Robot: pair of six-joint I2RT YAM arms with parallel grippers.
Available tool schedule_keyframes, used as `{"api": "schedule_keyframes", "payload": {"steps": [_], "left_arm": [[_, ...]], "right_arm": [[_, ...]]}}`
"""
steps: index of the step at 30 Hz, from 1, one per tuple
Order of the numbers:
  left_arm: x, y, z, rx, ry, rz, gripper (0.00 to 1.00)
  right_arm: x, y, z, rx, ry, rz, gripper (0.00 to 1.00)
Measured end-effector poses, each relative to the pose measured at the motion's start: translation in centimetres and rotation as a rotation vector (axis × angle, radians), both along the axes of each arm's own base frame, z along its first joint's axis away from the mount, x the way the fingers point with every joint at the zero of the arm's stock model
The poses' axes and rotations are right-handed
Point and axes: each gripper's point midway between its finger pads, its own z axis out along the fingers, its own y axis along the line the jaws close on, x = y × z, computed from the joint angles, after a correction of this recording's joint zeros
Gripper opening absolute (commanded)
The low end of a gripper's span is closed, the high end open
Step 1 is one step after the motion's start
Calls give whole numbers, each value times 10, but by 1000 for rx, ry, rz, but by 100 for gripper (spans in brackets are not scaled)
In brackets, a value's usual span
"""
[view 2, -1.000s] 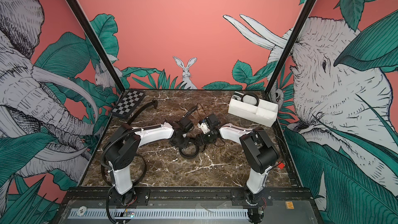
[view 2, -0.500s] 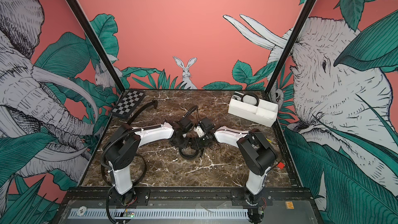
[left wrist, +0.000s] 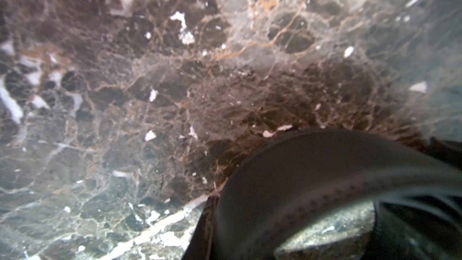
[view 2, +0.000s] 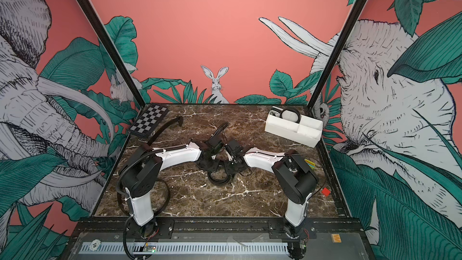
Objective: Place the belts into the storage roll
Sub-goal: Roll the belt at the center of the board, then pick up the belt from the center of the board.
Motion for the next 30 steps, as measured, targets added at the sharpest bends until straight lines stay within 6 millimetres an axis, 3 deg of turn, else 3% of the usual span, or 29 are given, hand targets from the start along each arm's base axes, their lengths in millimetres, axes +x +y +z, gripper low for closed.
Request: {"api": "schedule_keyframes", "payload": {"steps": [3,7,15,20,24,27,30], "left_arm": [[0,0,0,-8,-2,4,0],[0,0,1,-22,-5,9,0],[2,-10,17,-138,-19,43,50],[-1,-11,28,-173,-5,72,80],[6,-11,63,-253,-60,104,95],[20,-1,100,-336,-136,153,99],[30,14,124,-377,-199,200,99]], "right_arm": [[1,-1,-1,-9,-5,-17,0],[2,-1,0,-24,-14,-15,0],[4,-4,1,-88,-38,26,0],[5,-16,3,-169,-78,61,0],[4,-37,8,-266,-101,88,0],[6,-51,18,-297,-140,97,0],[6,-67,32,-309,-184,97,0]]}}
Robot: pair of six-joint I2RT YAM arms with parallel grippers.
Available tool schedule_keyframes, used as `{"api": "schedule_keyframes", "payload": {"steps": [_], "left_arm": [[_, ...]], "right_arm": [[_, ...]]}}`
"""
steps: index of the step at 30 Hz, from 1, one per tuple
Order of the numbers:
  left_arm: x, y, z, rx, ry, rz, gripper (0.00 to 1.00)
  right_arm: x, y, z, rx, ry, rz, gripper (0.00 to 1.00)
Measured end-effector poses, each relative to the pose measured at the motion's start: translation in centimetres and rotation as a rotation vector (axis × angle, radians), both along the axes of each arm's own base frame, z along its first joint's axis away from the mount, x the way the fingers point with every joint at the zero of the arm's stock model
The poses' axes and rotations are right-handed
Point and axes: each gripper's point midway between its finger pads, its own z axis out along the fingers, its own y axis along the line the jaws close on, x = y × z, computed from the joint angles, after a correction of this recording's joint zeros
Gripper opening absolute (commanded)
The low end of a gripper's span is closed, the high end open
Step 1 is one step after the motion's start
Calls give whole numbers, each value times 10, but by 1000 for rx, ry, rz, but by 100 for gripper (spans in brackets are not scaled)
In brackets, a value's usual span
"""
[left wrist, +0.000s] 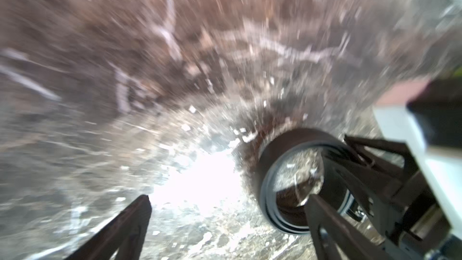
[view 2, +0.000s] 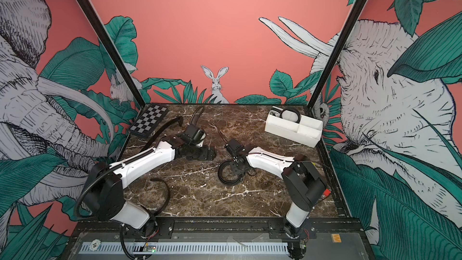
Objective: Place the belts into the storage roll
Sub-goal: Pick up the belt from the center of the board, then place the belt in the container.
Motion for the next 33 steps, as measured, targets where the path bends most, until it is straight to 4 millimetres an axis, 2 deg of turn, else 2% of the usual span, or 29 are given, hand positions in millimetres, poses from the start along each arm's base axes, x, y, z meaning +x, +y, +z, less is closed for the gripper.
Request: {"api": "schedule_keyframes", "payload": {"steps": [3,7,11,15,17,21,26,33], "left_arm": [[-3,14,-4,12,1,26,99],[-19,25,-33,62,69,27,99],[-28,31,-52,91,112,30,99],[-25,29,-55,86,108,29,99],[-24,28,-56,84,107,28,99],[-22,26,-56,78,102,26,99],[-22,25,-56,75,101,25,99],[-23,26,-63,84,118,24,99]], "right_arm": [[1,-16,15,-4,-47,0,0],[16,-42,42,-3,-120,-47,0],[41,-83,79,-21,-235,-104,0],[72,-120,118,-66,-374,-138,0],[89,-134,131,-95,-434,-145,0],[128,-160,141,-151,-510,-155,0],[177,-193,139,-217,-573,-171,0],[221,-235,147,-255,-677,-196,0]]}}
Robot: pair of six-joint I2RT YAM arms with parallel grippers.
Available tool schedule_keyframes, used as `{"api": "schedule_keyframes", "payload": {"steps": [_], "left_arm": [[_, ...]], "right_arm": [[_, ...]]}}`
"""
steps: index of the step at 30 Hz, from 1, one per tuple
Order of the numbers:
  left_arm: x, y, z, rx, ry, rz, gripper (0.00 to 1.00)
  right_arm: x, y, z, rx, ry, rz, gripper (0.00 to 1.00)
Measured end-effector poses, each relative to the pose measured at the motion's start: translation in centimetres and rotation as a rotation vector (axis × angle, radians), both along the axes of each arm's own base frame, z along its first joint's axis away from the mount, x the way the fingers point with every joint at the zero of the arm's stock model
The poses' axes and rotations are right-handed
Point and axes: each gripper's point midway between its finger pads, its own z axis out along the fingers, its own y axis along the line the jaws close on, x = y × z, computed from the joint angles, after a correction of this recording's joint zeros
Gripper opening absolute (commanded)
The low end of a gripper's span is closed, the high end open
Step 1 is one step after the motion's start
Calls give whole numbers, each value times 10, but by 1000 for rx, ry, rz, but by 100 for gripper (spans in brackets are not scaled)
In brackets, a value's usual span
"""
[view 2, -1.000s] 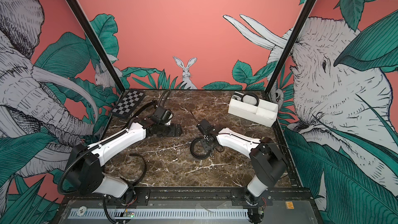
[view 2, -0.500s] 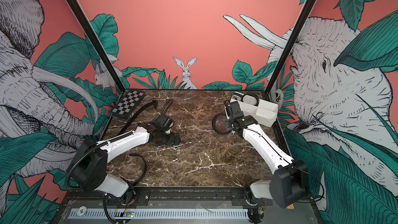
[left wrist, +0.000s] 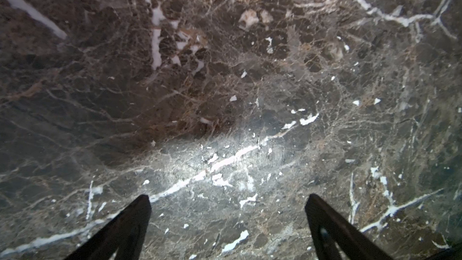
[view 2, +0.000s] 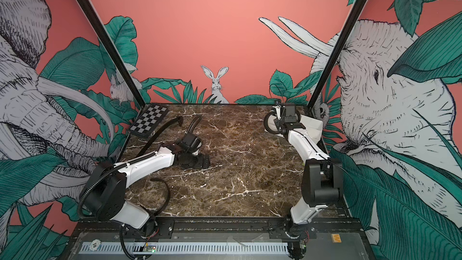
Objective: Place the belts into the storage roll
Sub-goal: Place the belt in the container.
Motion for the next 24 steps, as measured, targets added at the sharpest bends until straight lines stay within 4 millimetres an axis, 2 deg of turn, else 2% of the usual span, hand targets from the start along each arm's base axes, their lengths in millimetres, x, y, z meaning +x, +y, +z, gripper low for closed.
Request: {"api": "schedule_keyframes", "payload": {"steps": [3,7,12,17,24], "left_arm": [[-1,0,-7,8,17,-2,99],[-1,-1,-13,16,34,-3,99],[1,-2,-14,14,33,-3,99],[1,-3,-14,12,31,-3,99],[2,-3,-13,13,29,-3,99]], "right_arm": [[18,-11,5,-17,-40,3,0],[41,-16,9,-30,-89,25,0],[60,-18,-4,-20,-116,54,0],[64,-28,-27,-10,-104,44,0],[51,-38,-57,-3,-82,4,0]]}}
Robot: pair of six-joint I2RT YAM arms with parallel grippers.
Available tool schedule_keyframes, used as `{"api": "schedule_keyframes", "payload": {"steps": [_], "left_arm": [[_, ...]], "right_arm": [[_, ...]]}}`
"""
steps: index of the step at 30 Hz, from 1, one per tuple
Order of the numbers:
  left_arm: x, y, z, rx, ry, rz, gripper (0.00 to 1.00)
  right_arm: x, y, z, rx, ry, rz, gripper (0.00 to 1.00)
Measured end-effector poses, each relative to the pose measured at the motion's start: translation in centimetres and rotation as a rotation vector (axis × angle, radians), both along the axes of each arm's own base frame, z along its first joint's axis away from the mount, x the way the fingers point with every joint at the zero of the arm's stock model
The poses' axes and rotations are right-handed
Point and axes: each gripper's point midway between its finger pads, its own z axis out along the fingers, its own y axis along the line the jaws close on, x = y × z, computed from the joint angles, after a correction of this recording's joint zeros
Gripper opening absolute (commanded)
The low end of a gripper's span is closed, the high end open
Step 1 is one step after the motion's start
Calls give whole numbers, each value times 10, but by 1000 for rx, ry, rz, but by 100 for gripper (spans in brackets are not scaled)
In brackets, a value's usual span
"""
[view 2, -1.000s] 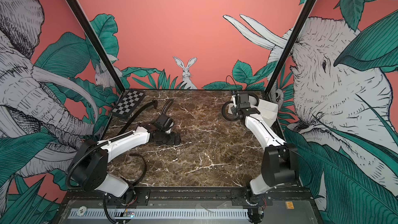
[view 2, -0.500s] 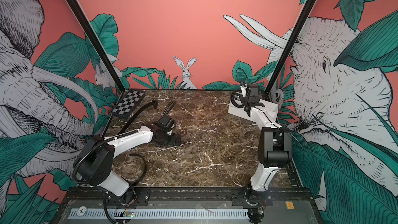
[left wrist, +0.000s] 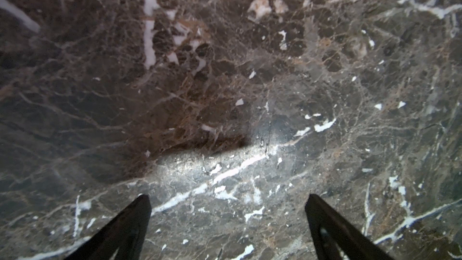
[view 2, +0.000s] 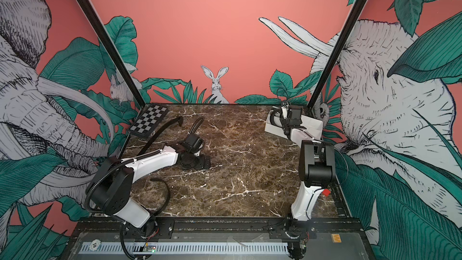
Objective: Place the belts into the storage roll
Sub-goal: Place the belt in the container.
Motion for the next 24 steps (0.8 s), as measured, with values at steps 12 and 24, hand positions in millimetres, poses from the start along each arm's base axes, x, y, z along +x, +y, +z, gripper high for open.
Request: {"api": "schedule_keyframes", "payload": {"steps": [12,24], "left_arm": [[3,-1,2,-2,-12,-1,99],[4,0,1,6,-17,-5,99]], "right_arm": [[-15,-7,-35,19,46,-41,0],[-23,-11,-35,69,115,-95,55]]}}
